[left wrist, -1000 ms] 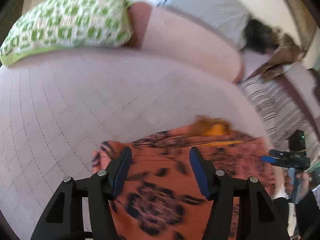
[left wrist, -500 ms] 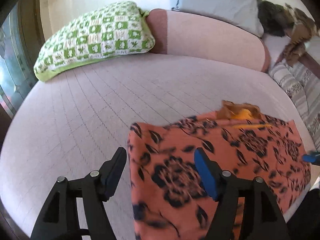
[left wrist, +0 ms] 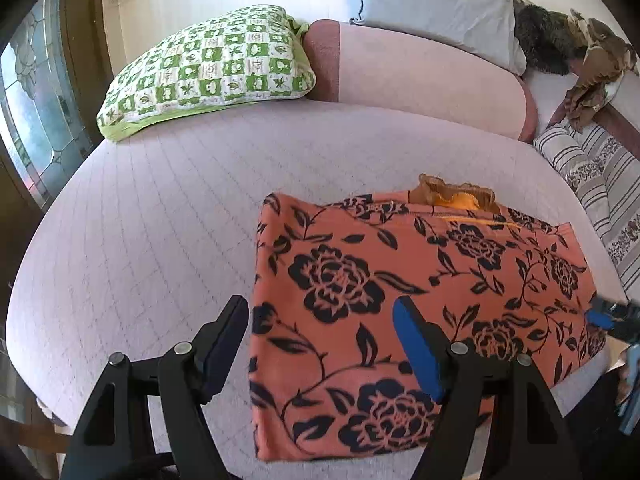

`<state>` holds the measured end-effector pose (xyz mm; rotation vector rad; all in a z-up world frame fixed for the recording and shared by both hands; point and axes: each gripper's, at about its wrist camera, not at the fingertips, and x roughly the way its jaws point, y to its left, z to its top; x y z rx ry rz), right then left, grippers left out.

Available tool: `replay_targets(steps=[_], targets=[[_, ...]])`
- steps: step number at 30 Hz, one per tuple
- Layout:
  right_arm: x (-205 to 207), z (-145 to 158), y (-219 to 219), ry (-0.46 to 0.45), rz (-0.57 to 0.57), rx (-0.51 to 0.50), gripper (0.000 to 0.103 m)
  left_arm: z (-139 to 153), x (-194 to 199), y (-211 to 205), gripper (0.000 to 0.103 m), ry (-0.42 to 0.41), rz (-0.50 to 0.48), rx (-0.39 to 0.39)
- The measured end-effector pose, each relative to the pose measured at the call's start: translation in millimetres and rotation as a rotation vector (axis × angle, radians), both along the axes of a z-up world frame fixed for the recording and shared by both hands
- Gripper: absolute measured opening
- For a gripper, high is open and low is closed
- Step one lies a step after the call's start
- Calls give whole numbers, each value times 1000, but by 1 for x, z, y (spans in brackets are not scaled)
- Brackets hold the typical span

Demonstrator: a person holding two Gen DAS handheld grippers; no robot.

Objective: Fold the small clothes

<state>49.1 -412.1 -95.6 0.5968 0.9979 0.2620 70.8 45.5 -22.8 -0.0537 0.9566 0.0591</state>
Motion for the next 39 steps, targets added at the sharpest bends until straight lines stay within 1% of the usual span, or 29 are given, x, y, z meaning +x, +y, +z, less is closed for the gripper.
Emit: replay_targets(steps=[3,4,5,6,7,8,9,10,13,14,15,16,17,18,20,22,23,26,28,29,30,32,33,34,35,36,37,39], targets=[[-6,21,10,-16,0,-119,78,-2,-6,2,76,7,17,1],[-6,22,12,-23,15,-122,82,-3,-6,3,76,10,16,-7],[-7,18,11,-14,26,-119,83,-6,-8,2,76,13,15,-22],[-8,11,4,19,8,-125,83,-8,-9,0,77,16,13,-28],[-9,2,-6,60,-20,-109,83,-11,-10,-2,77,24,11,-29],[-13,-2,-19,71,-69,-34,83,-14,-12,-5,77,33,3,-31],[-22,1,-33,58,-115,34,83,-16,-14,-9,77,37,-7,-32],[-27,4,-37,61,-145,62,83,-18,-16,-12,77,38,-14,-29],[-51,11,-58,77,-253,90,83,-22,-16,-21,77,39,-32,-35],[-60,9,-65,83,-280,120,83,-23,-15,-24,77,40,-34,-44],[-70,3,-71,109,-310,159,84,-25,-14,-29,77,41,-40,-55],[-74,-3,-73,124,-317,185,84,-28,-12,-36,77,45,-54,-66],[-75,-4,-68,106,-309,175,84,-29,-9,-43,77,47,-70,-69],[-76,-3,-68,106,-313,162,84,-32,-7,-51,77,49,-88,-65],[-77,-8,-71,136,-322,221,84,-34,-4,-65,77,43,-124,-58],[-69,-17,-61,204,-327,237,84,-32,-2,-76,77,23,-142,-58],[-68,-21,-58,218,-332,255,84,-30,-2,-80,77,12,-151,-63],[-63,-31,-46,213,-330,310,84,-31,-1,-86,77,10,-155,-70],[-62,-39,-45,184,-372,367,85,-34,-1,-88,77,22,-160,-69],[-63,-40,-48,163,-409,397,85,-35,-1,-88,77,24,-163,-63],[-64,-42,-50,121,-445,436,85,-36,0,-89,77,21,-164,-60],[-63,-48,-53,65,-462,484,83,-37,0,-90,77,14,-166,-58],[-62,-55,-53,63,-472,496,73,-39,1,-90,77,15,-167,-56],[-61,-59,-52,84,-474,480,45,-42,3,-92,77,21,-170,-50],[-60,-60,-51,105,-461,459,24,-44,4,-93,77,24,-172,-44],[-60,-56,-50,105,-441,437,11,-46,6,-93,77,28,-174,-36],[-61,-44,-47,78,-429,383,11,-48,6,-94,77,31,-176,-27],[-64,-7,-36,-10,-383,238,11,-49,6,-94,77,29,-183,-22]])
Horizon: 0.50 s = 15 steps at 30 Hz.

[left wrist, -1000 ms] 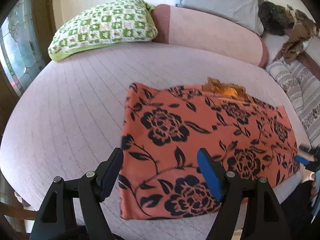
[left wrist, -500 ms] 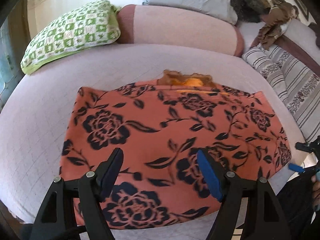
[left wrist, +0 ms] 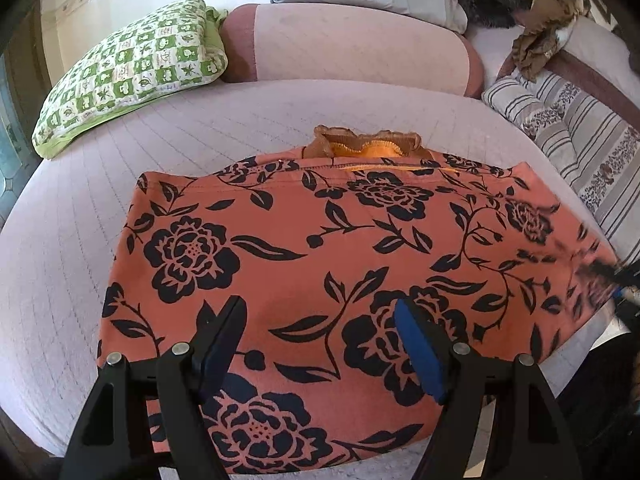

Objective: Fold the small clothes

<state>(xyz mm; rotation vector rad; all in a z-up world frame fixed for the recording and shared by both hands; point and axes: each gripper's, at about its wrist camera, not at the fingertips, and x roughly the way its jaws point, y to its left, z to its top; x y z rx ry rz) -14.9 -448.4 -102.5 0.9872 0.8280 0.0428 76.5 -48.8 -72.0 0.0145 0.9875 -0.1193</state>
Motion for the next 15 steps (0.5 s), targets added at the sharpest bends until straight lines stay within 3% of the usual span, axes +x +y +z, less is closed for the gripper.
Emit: replay_targets(steps=[2,3,4,5,6,7,8,9,10,12,15], targets=[[-3,19,9,-13,29,-125,11,-2,-1,1,77,-6,0,5],[-2,14,8,18,32,-158,11,-3,-1,2,77,-6,2,5],[2,-9,8,117,51,-165,16,-6,0,4,77,-1,8,5],[7,-31,7,210,78,-108,18,-10,2,6,77,16,16,5],[1,-36,-4,178,33,-16,19,-11,3,7,77,25,19,3],[-1,-28,-8,173,20,-14,36,-11,3,9,77,21,22,-1],[-1,-11,-11,159,15,-77,50,-9,3,12,77,11,29,1],[-3,7,-14,114,-4,-138,79,-8,4,14,77,5,33,3],[-3,22,-17,71,-23,-181,86,-7,6,17,77,-3,36,3],[13,47,-19,-14,11,-232,86,-8,10,20,77,-7,48,7],[64,46,-19,-20,120,-215,86,-16,15,27,77,16,66,-4]])
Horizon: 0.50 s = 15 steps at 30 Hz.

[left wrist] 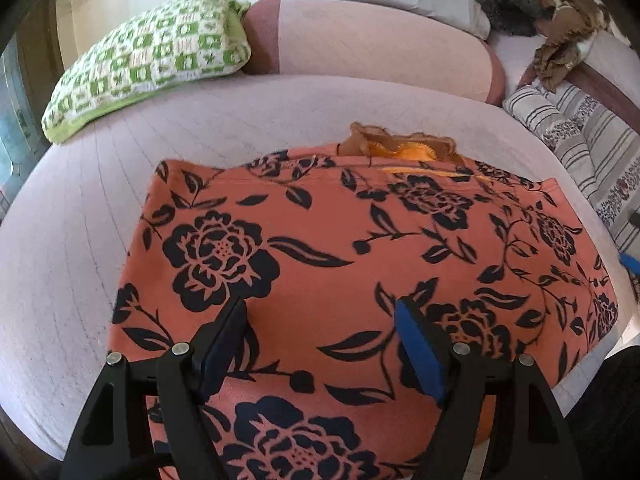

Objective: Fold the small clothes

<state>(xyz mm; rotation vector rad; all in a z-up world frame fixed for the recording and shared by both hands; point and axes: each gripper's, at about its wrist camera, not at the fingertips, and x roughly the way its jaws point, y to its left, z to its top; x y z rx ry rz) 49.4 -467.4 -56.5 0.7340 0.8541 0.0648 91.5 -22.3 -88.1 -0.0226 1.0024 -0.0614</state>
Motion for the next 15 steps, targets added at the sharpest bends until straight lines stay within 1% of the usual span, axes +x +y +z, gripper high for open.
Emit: replay_targets(steps=[1,2,3,4,5,6,8,9,10,12,13,14,15], targets=[[21,-6,1,14,28,-12,86,-2,0,0,77,1,1,5],[44,-13,3,48,57,-50,86,-4,-1,1,77,0,-2,12],[54,-20,3,67,73,-75,85,-6,-1,1,78,-3,-9,15],[72,-34,6,91,106,-90,85,-6,-1,1,80,-10,-14,20],[87,-46,10,129,148,-94,83,-7,-1,2,81,-14,-15,21],[101,-57,14,168,177,-103,77,-8,0,3,82,-13,-13,16],[111,-57,25,153,245,-115,17,-12,1,6,83,-16,-7,9],[111,-48,31,141,265,-132,13,-12,1,7,84,-21,-10,8],[106,-32,35,95,257,-184,13,-13,1,8,85,-29,-15,8],[92,-9,37,12,202,-247,13,-15,-1,8,86,-46,-28,13],[92,-17,35,32,178,-259,14,-16,-1,8,87,-52,-26,11],[99,-38,32,106,167,-252,17,-17,0,8,87,-53,-22,10],[104,-64,28,192,155,-224,22,-16,1,8,87,-45,-22,12]])
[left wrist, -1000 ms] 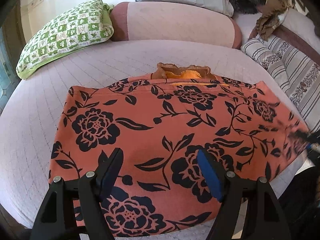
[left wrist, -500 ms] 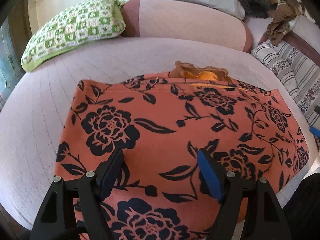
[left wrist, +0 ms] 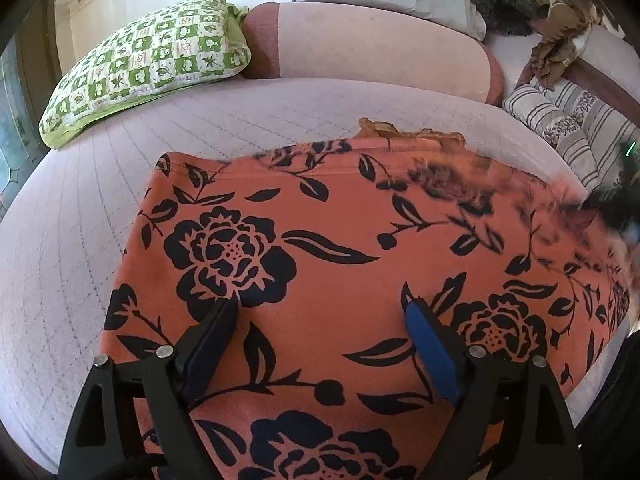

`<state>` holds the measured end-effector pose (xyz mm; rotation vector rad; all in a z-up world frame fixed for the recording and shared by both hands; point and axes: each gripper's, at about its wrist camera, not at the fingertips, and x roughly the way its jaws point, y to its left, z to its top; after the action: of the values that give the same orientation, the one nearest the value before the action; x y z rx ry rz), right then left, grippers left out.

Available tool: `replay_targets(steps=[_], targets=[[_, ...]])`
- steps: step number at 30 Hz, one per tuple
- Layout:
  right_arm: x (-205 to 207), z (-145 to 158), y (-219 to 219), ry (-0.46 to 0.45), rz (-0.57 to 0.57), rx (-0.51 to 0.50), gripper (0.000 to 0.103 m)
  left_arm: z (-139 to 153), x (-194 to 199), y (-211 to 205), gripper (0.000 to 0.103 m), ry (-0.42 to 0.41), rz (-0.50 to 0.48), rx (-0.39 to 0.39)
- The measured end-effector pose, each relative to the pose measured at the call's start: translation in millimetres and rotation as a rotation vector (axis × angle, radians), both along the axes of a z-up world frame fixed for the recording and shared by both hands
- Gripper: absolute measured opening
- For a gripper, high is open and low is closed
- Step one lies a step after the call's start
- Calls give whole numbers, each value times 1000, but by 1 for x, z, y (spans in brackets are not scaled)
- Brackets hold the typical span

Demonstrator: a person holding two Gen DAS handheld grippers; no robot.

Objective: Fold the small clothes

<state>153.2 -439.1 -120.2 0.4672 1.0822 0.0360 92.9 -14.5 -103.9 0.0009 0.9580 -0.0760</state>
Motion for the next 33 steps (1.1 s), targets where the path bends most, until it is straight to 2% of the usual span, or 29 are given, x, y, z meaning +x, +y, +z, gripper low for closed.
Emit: replay_targets(steps=[1,2,4,5,6,8,9,11,12,14,16,18,20,21,22,23,25,26,27,28,29,31,33], targets=[[-5,0,-5,-52,-25,32,26,3,0,1,87,11,-7,2],[-9,11,-4,-68,-27,35,28,7,0,3,87,11,-10,0],[-15,30,0,-79,-29,-46,42,21,-4,15,87,-34,19,-10],[-21,47,4,-112,-28,-129,46,29,-7,25,87,-59,44,-12],[-26,55,6,-137,-29,-159,54,35,-8,35,87,-78,70,-14],[-42,78,8,-214,-5,-147,57,46,-9,63,87,-111,143,-37],[-47,86,13,-237,25,-118,58,47,-5,79,87,-108,175,-59],[-55,98,27,-273,94,-75,66,45,5,103,87,-80,215,-90],[-57,97,39,-276,142,-40,73,43,11,112,87,-67,224,-111],[-58,83,52,-250,222,29,74,37,32,129,87,-40,221,-153],[-55,55,59,-148,226,21,74,30,54,138,85,-9,229,-162],[-53,31,56,-86,214,47,74,23,74,140,83,13,225,-173],[-59,25,50,-112,211,52,74,10,96,147,64,56,232,-203],[-59,26,50,-114,220,45,74,1,105,149,25,100,241,-204],[-58,25,50,-111,226,42,74,-12,117,153,9,174,241,-232],[-59,25,50,-108,229,46,74,-12,120,154,9,171,252,-236],[-58,25,46,-101,231,55,74,7,116,140,8,97,211,-150],[-58,25,43,-104,233,58,74,20,109,128,8,18,173,-89],[-60,21,44,-108,232,62,74,17,107,123,8,2,163,-50],[-60,20,44,-114,227,67,74,-9,114,123,9,113,167,-23],[-59,19,47,-122,222,71,74,-21,114,128,12,135,179,-47],[-57,22,49,-115,207,80,75,-9,110,132,29,110,215,-50],[-59,27,47,-101,187,98,75,11,96,138,35,72,265,-79]])
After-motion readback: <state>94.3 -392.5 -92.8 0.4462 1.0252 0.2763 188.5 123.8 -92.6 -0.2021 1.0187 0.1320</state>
